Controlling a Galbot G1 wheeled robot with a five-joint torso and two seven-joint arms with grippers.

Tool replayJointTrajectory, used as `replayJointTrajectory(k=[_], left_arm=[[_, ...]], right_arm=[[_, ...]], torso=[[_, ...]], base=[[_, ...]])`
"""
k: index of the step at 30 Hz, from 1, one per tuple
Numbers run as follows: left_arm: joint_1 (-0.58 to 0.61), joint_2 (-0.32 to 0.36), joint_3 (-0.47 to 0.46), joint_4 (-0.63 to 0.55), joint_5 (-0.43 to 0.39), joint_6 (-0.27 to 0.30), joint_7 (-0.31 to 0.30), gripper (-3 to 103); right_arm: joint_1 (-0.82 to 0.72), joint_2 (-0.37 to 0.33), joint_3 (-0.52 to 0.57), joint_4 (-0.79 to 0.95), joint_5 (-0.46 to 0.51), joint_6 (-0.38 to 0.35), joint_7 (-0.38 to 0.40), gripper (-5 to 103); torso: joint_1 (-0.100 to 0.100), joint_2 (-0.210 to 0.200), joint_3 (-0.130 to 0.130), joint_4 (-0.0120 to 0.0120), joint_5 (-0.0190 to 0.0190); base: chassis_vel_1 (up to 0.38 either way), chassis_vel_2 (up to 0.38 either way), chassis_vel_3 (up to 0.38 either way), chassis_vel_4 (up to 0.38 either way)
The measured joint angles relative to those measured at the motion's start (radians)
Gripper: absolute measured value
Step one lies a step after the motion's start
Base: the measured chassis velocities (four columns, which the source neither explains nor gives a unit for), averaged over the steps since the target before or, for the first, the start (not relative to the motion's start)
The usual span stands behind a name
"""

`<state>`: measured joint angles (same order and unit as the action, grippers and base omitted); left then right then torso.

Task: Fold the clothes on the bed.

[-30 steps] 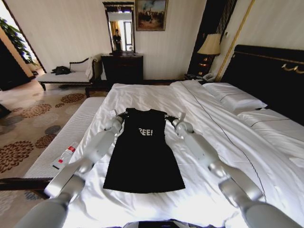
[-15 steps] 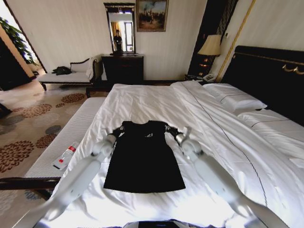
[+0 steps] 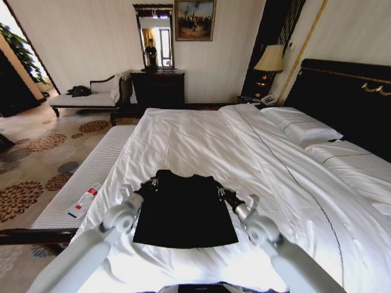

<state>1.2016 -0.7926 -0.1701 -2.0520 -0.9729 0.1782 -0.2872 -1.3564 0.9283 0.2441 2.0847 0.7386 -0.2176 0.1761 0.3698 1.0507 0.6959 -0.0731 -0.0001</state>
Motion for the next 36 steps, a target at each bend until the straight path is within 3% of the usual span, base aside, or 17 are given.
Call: replayJointTrajectory(k=[11,22,36], left_arm=[[0.238,-0.037,-0.068,-0.042,0.123,-0.019,0.046,1],[0.302,-0.04,-0.106,-0.061,0.15,-0.024,0.048,1],[0.401,-0.074,-0.105,-0.068,0.223,-0.035,0.05,1]], right_arm=[[-0.163,0.031,0.053,0.057,-0.095,0.024,-0.021,2],[-0.257,0.083,0.045,0.063,-0.153,0.036,-0.025,2],[-0.337,0.092,0.042,0.068,-0.184,0.05,-0.025,2]], torso=[[0.0,0.0,0.0,-0.0001,0.0001],[0.0,0.0,0.0,-0.0003,0.0002],[0.0,0.0,0.0,-0.0002,0.0001]], base=[[0.0,0.0,0.0,0.0],[0.0,0.0,0.0,0.0],[0.0,0.0,0.0,0.0]])
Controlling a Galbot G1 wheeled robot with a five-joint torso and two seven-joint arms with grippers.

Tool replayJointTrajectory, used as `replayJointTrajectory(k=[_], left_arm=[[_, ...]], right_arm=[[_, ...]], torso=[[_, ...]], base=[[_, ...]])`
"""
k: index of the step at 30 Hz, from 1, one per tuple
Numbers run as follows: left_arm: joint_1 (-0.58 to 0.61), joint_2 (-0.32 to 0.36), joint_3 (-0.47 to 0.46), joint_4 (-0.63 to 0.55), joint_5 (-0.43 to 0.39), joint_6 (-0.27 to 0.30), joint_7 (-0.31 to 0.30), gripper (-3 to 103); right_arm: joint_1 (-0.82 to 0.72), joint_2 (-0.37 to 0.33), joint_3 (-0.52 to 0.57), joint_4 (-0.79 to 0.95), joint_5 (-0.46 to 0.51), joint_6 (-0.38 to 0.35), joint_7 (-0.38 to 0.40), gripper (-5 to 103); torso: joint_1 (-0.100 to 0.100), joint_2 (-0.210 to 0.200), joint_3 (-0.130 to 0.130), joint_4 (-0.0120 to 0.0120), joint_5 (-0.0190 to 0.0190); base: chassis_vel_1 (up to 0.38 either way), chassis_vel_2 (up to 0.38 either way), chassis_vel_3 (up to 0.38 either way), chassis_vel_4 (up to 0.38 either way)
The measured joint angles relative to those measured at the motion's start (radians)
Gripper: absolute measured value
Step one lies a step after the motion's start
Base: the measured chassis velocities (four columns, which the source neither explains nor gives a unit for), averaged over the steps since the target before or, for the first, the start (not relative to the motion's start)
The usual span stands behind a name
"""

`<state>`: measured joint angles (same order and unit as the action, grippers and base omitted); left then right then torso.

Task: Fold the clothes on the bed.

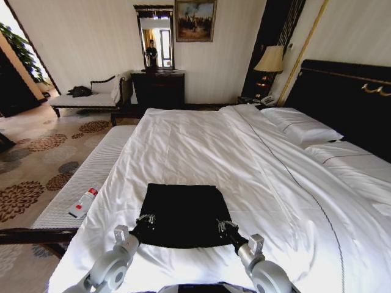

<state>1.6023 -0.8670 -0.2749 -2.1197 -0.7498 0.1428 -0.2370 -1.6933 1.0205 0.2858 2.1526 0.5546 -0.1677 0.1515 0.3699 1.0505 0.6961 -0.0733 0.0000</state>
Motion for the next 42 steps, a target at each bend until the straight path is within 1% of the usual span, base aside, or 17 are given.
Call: replayJointTrajectory(k=[20,21,24,25,26,28,29,30,32,33,34,35,38,39,40,41,42], left_arm=[[0.052,-0.006,-0.014,0.005,0.039,0.001,-0.029,1],[0.056,-0.006,-0.009,0.004,0.041,0.005,-0.035,-1],[0.071,-0.003,0.002,-0.005,0.043,0.021,-0.055,12],[0.071,-0.003,0.002,-0.005,0.043,0.021,-0.055,12],[0.076,-0.001,0.002,-0.007,0.046,0.024,-0.059,12],[0.096,0.006,-0.004,-0.016,0.064,0.031,-0.062,23],[0.107,0.01,-0.012,-0.024,0.071,0.034,-0.064,28],[0.107,0.01,-0.012,-0.024,0.071,0.034,-0.064,28],[0.132,0.016,-0.027,-0.045,0.078,0.04,-0.065,39],[0.145,0.019,-0.034,-0.054,0.086,0.041,-0.065,39],[0.156,0.021,-0.04,-0.062,0.096,0.041,-0.065,44],[0.156,0.021,-0.04,-0.062,0.096,0.041,-0.065,44],[0.205,0.021,-0.059,-0.088,0.137,0.036,-0.062,60],[0.216,0.02,-0.066,-0.095,0.141,0.033,-0.062,66],[0.216,0.02,-0.066,-0.095,0.141,0.033,-0.062,66],[0.223,0.016,-0.075,-0.101,0.141,0.029,-0.061,72],[0.224,0.013,-0.082,-0.104,0.139,0.027,-0.061,72]], right_arm=[[-0.077,-0.007,0.002,0.014,-0.038,0.005,0.004,2],[-0.081,-0.005,0.002,0.01,-0.045,0.007,0.004,2],[-0.094,0.0,0.0,0.002,-0.057,0.007,0.003,-1],[-0.094,0.0,0.0,0.002,-0.057,0.007,0.003,-1],[-0.099,0.001,-0.002,0.002,-0.062,0.007,0.003,3],[-0.115,0.0,-0.006,0.005,-0.07,0.007,0.001,14],[-0.122,0.0,-0.006,0.009,-0.071,0.007,0.001,14],[-0.122,0.0,-0.006,0.009,-0.071,0.007,0.001,14],[-0.136,-0.004,-0.003,0.023,-0.069,0.008,0.003,25],[-0.144,-0.007,0.0,0.03,-0.068,0.009,0.005,30],[-0.152,-0.01,0.004,0.037,-0.067,0.011,0.006,35],[-0.152,-0.01,0.004,0.037,-0.067,0.011,0.006,35],[-0.179,-0.016,0.024,0.059,-0.068,0.019,0.01,51],[-0.185,-0.018,0.034,0.065,-0.067,0.023,0.012,51],[-0.185,-0.018,0.034,0.065,-0.067,0.023,0.012,51],[-0.188,-0.021,0.048,0.074,-0.06,0.027,0.015,57],[-0.188,-0.022,0.056,0.08,-0.052,0.027,0.018,62]], torso=[[0.0,0.0,0.0,0.0001,0.0],[0.0,0.0,0.0,0.0001,0.0],[0.0,0.0,0.0,0.0001,0.0],[0.0,0.0,0.0,0.0001,0.0],[0.0,0.0,0.0,0.0001,0.0],[0.0,0.0,0.0,0.0001,-0.0001],[0.0,0.0,0.0,0.0,0.0],[0.0,0.0,0.0,0.0,0.0],[0.0,0.0,0.0,0.0001,0.0001],[0.0,0.0,0.0,0.0001,0.0],[0.0,0.0,0.0,0.0001,0.0],[0.0,0.0,0.0,0.0001,0.0],[0.0,0.0,0.0,0.0001,0.0001],[0.0,0.0,0.0,0.0001,0.0001],[0.0,0.0,0.0,0.0001,0.0001],[0.0,0.0,0.0,0.0001,0.0],[0.0,0.0,0.0,0.0001,0.0001]], base=[[0.0,0.0,0.0,0.0],[0.0,0.0,0.0,0.0],[0.0,0.0,0.0,0.0],[0.0,0.0,0.0,0.0],[0.0,0.0,0.0,0.0],[0.0,0.0,0.0,0.0],[0.0,0.0,0.0,0.0],[0.0,0.0,0.0,0.0],[0.0,0.0,0.0,0.0],[0.0,0.0,0.0,0.0],[0.0,0.0,0.0,0.0],[0.0,0.0,0.0,0.0],[0.0,0.0,0.0,0.0],[0.0,0.0,0.0,0.0],[0.0,0.0,0.0,0.0],[0.0,0.0,0.0,0.0],[0.0,0.0,0.0,0.0]])
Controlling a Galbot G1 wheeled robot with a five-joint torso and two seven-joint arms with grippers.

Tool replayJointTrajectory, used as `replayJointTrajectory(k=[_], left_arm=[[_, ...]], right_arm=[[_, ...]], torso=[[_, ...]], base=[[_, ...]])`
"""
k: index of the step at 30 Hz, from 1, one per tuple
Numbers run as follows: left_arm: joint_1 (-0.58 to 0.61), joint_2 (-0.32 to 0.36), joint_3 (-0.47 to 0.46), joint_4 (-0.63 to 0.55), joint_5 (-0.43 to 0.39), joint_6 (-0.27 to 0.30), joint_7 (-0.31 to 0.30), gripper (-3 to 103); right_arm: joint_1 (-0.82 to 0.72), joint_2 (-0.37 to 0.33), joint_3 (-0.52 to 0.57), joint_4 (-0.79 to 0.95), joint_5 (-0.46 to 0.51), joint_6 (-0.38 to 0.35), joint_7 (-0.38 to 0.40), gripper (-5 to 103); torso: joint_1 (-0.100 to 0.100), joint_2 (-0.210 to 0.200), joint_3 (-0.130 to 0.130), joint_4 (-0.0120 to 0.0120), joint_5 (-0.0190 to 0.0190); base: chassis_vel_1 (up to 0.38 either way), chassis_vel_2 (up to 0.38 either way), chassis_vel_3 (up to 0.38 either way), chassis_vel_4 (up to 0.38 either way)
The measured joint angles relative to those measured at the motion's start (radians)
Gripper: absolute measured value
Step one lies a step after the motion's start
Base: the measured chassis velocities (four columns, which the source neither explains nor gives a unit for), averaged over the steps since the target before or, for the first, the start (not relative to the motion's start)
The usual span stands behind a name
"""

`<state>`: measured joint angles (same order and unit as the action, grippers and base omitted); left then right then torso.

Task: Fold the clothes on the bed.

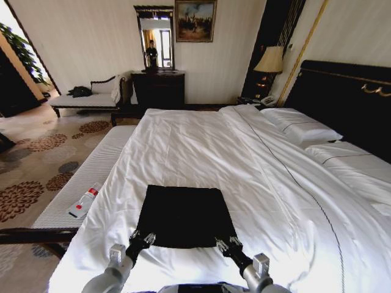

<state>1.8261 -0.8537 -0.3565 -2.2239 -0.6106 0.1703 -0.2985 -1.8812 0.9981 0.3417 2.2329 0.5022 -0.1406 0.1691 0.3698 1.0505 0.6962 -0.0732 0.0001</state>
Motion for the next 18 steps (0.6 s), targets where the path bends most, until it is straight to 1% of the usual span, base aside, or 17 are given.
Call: replayJointTrajectory(k=[1,4,5,6,7,8,9,10,11,13,15,16,17,18], left_arm=[[0.0,0.0,0.0,0.0,0.0,0.0,0.0,72],[-0.049,-0.006,-0.025,-0.011,-0.055,-0.002,-0.012,88],[-0.081,-0.003,-0.028,-0.011,-0.082,0.0,-0.018,93],[-0.12,0.003,-0.029,-0.005,-0.114,0.003,-0.025,97],[-0.12,0.003,-0.029,-0.005,-0.114,0.003,-0.025,97],[-0.179,0.009,-0.026,0.013,-0.158,0.011,-0.036,99],[-0.235,0.013,-0.021,0.033,-0.2,0.016,-0.043,100],[-0.278,0.015,-0.011,0.056,-0.238,0.022,-0.051,100],[-0.278,0.015,-0.011,0.056,-0.238,0.022,-0.051,100],[-0.369,0.016,0.017,0.113,-0.308,0.035,-0.058,100],[-0.452,0.012,0.04,0.179,-0.349,0.042,-0.054,100],[-0.478,0.008,0.048,0.205,-0.357,0.044,-0.049,100],[-0.478,0.008,0.048,0.205,-0.357,0.044,-0.049,100],[-0.521,0.001,0.058,0.25,-0.364,0.046,-0.036,100]], right_arm=[[0.0,0.0,0.0,0.0,0.0,0.0,0.0,62],[0.032,-0.012,0.043,0.031,0.076,-0.019,0.021,79],[0.051,-0.017,0.056,0.038,0.112,-0.032,0.031,79],[0.073,-0.023,0.07,0.043,0.158,-0.047,0.041,84],[0.073,-0.023,0.07,0.043,0.158,-0.047,0.041,84],[0.105,-0.032,0.09,0.045,0.229,-0.069,0.053,90],[0.133,-0.041,0.105,0.045,0.285,-0.085,0.062,95],[0.154,-0.048,0.117,0.042,0.323,-0.095,0.067,98],[0.154,-0.048,0.117,0.042,0.323,-0.095,0.067,98],[0.188,-0.06,0.138,0.025,0.369,-0.107,0.072,100],[0.208,-0.066,0.153,0.008,0.392,-0.113,0.075,100],[0.211,-0.067,0.156,0.005,0.395,-0.114,0.075,100],[0.211,-0.067,0.156,0.005,0.395,-0.114,0.075,100],[0.214,-0.066,0.162,-0.002,0.399,-0.116,0.076,100]], torso=[[0.0,0.0,0.0,0.0,0.0],[0.0,0.0,0.0,0.0,0.0],[0.0,0.0,0.0,0.0,0.0],[0.0,0.0,0.0,-0.0001,0.0],[0.0,0.0,0.0,-0.0001,0.0],[0.0,0.0,0.0,0.0002,0.0],[0.0,0.0,0.0,-0.0002,0.0001],[0.0,0.0,0.0,-0.0001,0.0],[0.0,0.0,0.0,-0.0001,0.0],[0.0,0.0,0.0,0.0001,-0.0001],[0.0,0.0,0.0,0.0,0.0],[0.0,0.0,0.0,-0.0002,0.0],[0.0,0.0,0.0,-0.0002,0.0],[0.0,0.0,0.0,-0.0002,-0.0002]], base=[[0.0,0.0,0.0,0.0],[0.0,0.0,0.0,0.0],[0.0,0.0,0.0,0.0],[0.0,0.0,0.0,0.0],[0.0,0.0,0.0,0.0],[0.0,0.0,0.0,0.0],[0.0,0.0,0.0,0.0],[0.0,0.0,0.0,0.0],[0.0,0.0,0.0,0.0],[0.0,0.0,0.0,0.0],[0.0,0.0,0.0,0.0],[0.0,0.0,0.0,0.0],[0.0,0.0,0.0,0.0],[0.0,0.0,0.0,0.0]])
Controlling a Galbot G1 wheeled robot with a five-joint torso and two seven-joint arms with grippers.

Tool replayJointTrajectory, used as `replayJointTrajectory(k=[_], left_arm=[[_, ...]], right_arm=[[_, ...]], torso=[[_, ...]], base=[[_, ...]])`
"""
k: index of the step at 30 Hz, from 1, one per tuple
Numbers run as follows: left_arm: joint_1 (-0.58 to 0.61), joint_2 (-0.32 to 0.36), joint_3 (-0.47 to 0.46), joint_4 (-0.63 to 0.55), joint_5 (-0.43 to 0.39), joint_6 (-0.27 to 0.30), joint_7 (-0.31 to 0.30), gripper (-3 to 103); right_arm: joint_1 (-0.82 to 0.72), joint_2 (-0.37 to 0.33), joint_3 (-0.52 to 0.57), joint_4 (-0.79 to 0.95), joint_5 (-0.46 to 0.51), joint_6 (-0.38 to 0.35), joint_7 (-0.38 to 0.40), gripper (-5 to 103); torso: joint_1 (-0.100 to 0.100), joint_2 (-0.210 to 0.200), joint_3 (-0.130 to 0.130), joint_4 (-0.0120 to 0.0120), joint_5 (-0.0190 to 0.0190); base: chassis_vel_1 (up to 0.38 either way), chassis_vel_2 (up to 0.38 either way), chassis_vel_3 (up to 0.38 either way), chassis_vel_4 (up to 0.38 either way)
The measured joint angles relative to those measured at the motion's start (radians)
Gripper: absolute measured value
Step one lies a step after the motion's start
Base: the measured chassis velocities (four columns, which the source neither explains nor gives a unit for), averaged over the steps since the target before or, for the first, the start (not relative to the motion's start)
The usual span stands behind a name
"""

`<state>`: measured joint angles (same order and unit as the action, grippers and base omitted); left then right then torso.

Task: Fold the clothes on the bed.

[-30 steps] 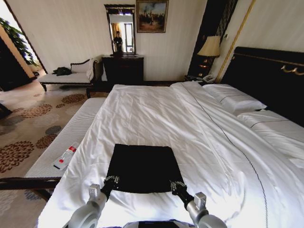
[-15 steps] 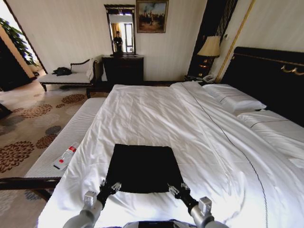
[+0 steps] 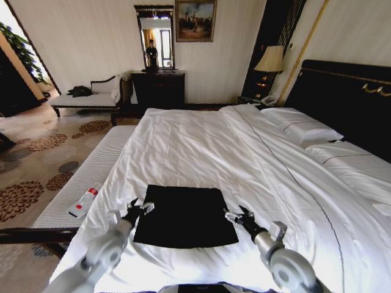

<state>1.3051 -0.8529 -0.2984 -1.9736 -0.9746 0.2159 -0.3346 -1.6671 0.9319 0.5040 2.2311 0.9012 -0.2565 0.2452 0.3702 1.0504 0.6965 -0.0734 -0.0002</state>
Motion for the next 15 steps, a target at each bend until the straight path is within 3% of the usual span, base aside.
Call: replayJointTrajectory(k=[8,15], left_arm=[[-0.12,-0.074,0.021,0.206,0.017,0.0,0.12,102],[-0.174,-0.123,0.024,0.296,0.02,-0.001,0.147,96]], right_arm=[[0.011,0.025,0.01,-0.052,-0.005,-0.008,0.0,100],[0.03,0.036,0.0,-0.08,-0.02,-0.008,0.0,100]], torso=[[0.0,0.0,0.0,0.0001,0.0],[0.0,0.0,0.0,0.0002,0.0004]], base=[[0.0,0.0,0.0,0.0],[0.0,0.0,0.0,0.0]])
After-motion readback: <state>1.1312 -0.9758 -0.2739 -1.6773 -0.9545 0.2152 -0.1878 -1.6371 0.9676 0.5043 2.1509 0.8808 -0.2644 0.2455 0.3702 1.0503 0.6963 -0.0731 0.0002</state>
